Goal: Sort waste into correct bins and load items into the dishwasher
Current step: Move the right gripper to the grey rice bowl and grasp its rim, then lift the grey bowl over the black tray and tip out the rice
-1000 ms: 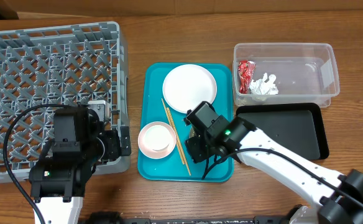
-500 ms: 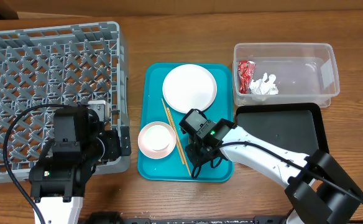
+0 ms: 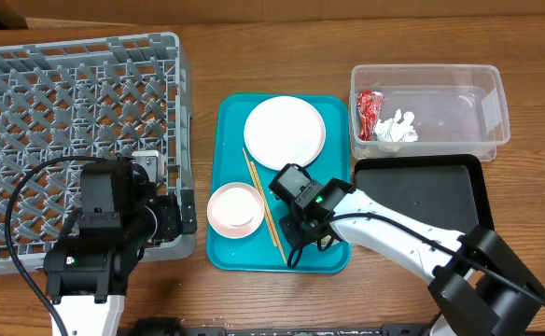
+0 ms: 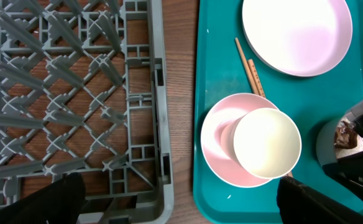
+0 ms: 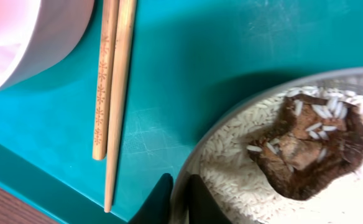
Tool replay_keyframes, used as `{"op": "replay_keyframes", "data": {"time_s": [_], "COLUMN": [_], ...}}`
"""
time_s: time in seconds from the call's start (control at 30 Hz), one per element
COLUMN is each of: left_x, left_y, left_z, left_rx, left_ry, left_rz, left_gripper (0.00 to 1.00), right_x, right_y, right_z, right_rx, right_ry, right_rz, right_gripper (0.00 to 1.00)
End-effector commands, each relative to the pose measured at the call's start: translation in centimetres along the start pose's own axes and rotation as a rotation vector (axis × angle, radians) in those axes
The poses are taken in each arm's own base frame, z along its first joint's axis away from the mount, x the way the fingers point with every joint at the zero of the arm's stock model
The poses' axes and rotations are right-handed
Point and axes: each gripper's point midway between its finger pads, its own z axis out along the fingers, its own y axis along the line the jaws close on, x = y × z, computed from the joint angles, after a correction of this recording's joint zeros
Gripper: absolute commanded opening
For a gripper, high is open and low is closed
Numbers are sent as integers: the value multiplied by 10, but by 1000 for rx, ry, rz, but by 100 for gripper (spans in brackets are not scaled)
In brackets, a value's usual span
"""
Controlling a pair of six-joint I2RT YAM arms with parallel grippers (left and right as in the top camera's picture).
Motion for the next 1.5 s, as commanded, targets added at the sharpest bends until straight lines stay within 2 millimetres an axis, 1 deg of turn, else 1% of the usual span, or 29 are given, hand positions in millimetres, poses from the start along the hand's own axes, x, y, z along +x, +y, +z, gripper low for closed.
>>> {"op": "replay_keyframes", "data": {"time_s": [0.0, 0.13, 0.2, 0.3, 0.4, 0.43, 0.47, 0.53, 0.6, 0.7, 0.83, 0.87, 1.07, 1.2, 1.3, 1.47], "left_x": [-7, -7, -6, -6, -5, -5, -5, -5, -5, -5, -5, -5, -5, -5, -5, -5], "left_y": [-5, -5, -5, -5, -5, -4, -5, -5, -4, -5, -4, -4, -4, -4, -4, -4], "left_z": [-7, -7, -7, -7, -7, -7, -7, -7, -7, -7, -7, -7, -7, -7, -7, -7], "left_rx": [18, 17, 17, 17, 17, 16, 17, 17, 16, 17, 16, 16, 16, 16, 16, 16], "left_ry": [-23, -22, -20, -19, -16, -16, -16, -16, -16, -16, -17, -17, -16, -16, -17, -17], "left_rz": [-7, -7, -7, -7, -7, -7, -7, -7, -7, -7, -7, -7, -7, -7, -7, -7], "left_gripper": [100, 100, 100, 100, 100, 100, 100, 100, 100, 100, 100, 100, 100, 100, 100, 100], "right_x": [1, 0, -4, -16, -31, -40, -45, -51, -55, -57, -56, -55, -46, -35, -29, -25], "right_y": [0, 1, 3, 5, 4, 2, -1, -8, -20, -42, -70, -81, -116, -138, -150, -164], "right_z": [1, -4, -12, -26, -48, -65, -75, -96, -116, -141, -164, -167, -168, -161, -155, -152], "right_rx": [6, 8, 6, -5, -27, -40, -47, -57, -66, -86, -176, -215, -404, -501, -576, -790], "right_ry": [1, 7, 1, -37, -105, -154, -183, -235, -285, -345, -377, -374, -346, -345, -356, -408], "right_rz": [-3, 0, 1, 29, 63, 84, 94, 124, 187, 295, 409, 454, 624, 729, 783, 838], "right_gripper": [4, 4, 4, 4, 4, 4, 4, 4, 4, 4, 4, 4, 4, 4, 4, 4]}}
